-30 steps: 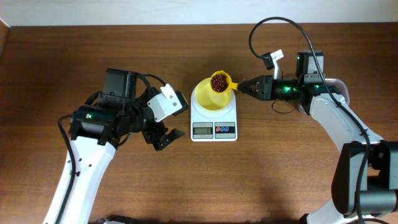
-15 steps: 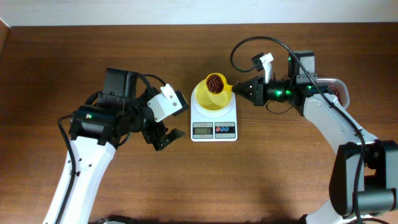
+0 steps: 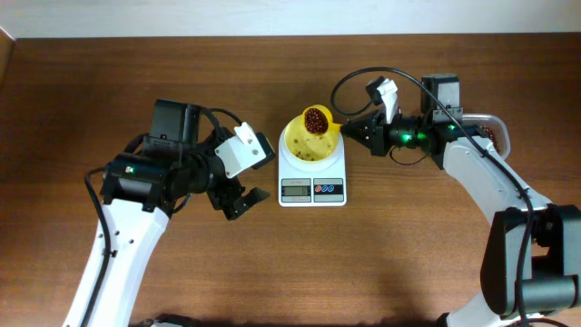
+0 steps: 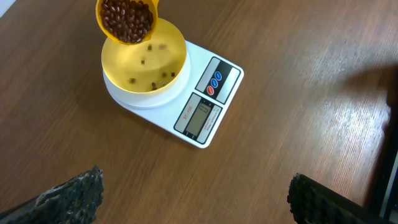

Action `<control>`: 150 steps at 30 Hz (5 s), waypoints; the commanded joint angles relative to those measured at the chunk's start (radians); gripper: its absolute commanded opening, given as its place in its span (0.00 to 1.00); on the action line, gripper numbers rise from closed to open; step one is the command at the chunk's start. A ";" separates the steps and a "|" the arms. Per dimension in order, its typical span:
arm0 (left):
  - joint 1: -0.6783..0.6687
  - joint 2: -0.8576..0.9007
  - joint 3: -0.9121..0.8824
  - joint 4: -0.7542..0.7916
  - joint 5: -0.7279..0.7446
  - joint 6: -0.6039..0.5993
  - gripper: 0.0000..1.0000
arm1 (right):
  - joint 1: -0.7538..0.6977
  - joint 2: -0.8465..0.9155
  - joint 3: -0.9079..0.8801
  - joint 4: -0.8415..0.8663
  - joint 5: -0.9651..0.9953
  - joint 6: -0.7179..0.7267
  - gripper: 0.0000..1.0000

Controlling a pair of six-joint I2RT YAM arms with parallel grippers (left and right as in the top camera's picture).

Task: Scoop item into bowl and weigh 50g on scale
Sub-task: 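Tip the scoop with the right gripper to pour beans into the bowl, then return the empty scoop with the right gripper into the bean tub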

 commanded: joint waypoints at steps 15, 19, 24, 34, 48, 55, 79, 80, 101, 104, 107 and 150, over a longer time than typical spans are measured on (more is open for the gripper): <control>-0.002 0.001 -0.008 0.001 0.018 -0.013 0.99 | 0.005 -0.023 0.011 0.039 0.090 -0.045 0.04; -0.002 0.001 -0.008 0.001 0.018 -0.012 0.99 | 0.005 -0.023 0.011 0.039 0.090 -0.045 0.04; -0.002 0.001 -0.008 0.001 0.018 -0.012 0.99 | 0.005 -0.023 0.011 0.039 0.090 -0.045 0.04; -0.002 0.001 -0.008 0.001 0.018 -0.013 0.99 | 0.009 -0.023 0.011 0.039 0.095 -0.102 0.04; -0.002 0.001 -0.008 0.001 0.018 -0.013 0.99 | 0.050 -0.023 0.011 0.051 0.160 -0.145 0.04; -0.002 0.001 -0.008 0.001 0.018 -0.012 0.99 | 0.050 -0.023 0.011 0.047 0.160 -0.145 0.04; -0.002 0.001 -0.008 0.001 0.018 -0.013 0.99 | 0.050 -0.070 0.011 0.008 0.166 -0.145 0.04; -0.002 0.001 -0.008 0.001 0.018 -0.012 0.99 | 0.050 -0.070 0.011 -0.005 0.194 -0.145 0.04; -0.002 0.001 -0.008 0.002 0.018 -0.012 0.99 | 0.108 -0.128 0.011 -0.057 0.343 -0.201 0.04; -0.002 0.001 -0.008 0.002 0.018 -0.012 0.99 | 0.108 -0.134 0.011 -0.071 0.346 -0.201 0.04; -0.002 0.001 -0.008 0.002 0.018 -0.013 0.99 | 0.115 -0.137 0.011 -0.066 0.344 -0.201 0.04; -0.002 0.001 -0.008 0.001 0.018 -0.012 0.99 | 0.227 -0.177 0.019 -0.124 0.585 -0.307 0.04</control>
